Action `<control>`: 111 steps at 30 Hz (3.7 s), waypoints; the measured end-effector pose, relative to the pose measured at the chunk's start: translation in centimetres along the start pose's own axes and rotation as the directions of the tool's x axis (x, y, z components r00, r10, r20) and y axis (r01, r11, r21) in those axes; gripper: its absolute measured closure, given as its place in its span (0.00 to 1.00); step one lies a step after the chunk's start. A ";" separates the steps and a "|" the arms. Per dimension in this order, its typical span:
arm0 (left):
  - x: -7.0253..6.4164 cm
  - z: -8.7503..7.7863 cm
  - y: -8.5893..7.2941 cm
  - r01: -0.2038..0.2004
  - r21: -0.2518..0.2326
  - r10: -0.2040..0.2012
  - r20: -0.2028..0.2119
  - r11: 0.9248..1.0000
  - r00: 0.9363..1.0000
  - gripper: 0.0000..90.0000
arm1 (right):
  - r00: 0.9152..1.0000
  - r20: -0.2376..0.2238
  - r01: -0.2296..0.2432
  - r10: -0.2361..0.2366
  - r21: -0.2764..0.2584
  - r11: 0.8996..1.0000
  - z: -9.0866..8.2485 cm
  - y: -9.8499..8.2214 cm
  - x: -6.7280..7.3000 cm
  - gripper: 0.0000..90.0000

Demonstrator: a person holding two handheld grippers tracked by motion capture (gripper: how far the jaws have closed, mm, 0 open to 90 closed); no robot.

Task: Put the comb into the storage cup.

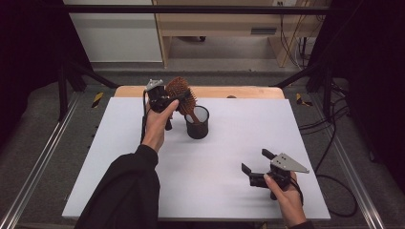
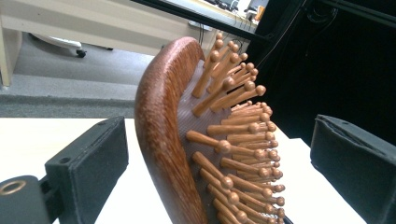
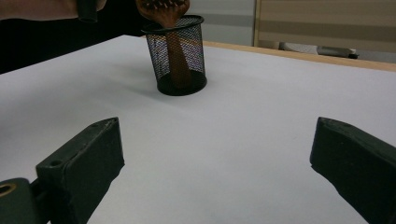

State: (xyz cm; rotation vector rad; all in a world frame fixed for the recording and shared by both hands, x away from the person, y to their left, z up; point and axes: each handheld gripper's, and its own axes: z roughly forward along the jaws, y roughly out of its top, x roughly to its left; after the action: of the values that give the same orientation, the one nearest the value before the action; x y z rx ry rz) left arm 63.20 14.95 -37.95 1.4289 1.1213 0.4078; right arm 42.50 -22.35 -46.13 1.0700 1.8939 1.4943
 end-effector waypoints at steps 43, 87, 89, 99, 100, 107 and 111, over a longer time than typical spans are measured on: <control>-0.3 -3.2 -1.1 -0.020 -0.063 0.018 -0.023 0.998 1.000 0.03 | 1.000 0.000 0.009 -0.009 0.008 1.000 0.2 -0.1 0.1 0.04; -3.1 -7.6 -1.9 -0.160 -0.039 0.157 -0.064 0.986 0.986 0.03 | 1.000 0.000 0.020 -0.020 0.009 1.000 0.2 0.0 0.2 0.04; -3.2 -7.7 -1.9 -0.164 -0.038 0.162 -0.058 0.986 0.985 0.03 | 1.000 0.001 0.018 -0.018 0.007 1.000 0.2 0.0 0.2 0.04; -3.6 -9.1 -1.3 -0.189 -0.055 0.186 -0.048 0.980 0.981 0.03 | 1.000 0.002 0.019 -0.019 0.007 1.000 0.1 0.0 0.2 0.04; -3.5 -9.3 -1.2 -0.192 -0.056 0.189 -0.048 0.980 0.981 0.03 | 1.000 0.003 0.019 -0.019 0.007 1.000 0.1 0.0 0.2 0.04; -2.9 -10.6 -0.8 -0.192 -0.074 0.188 -0.057 0.979 0.980 0.03 | 1.000 0.003 0.020 -0.020 0.007 1.000 0.1 0.0 0.2 0.04; -2.3 -11.5 -0.7 -0.194 -0.081 0.189 -0.065 0.978 0.980 0.03 | 1.000 0.004 0.020 -0.020 0.008 1.000 0.1 0.0 0.1 0.04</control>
State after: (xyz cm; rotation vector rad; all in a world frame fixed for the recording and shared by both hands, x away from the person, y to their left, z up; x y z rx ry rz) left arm 52.73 19.50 -35.17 1.4610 1.0018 0.6308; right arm 42.49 -22.18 -46.13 1.0538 1.9037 1.4742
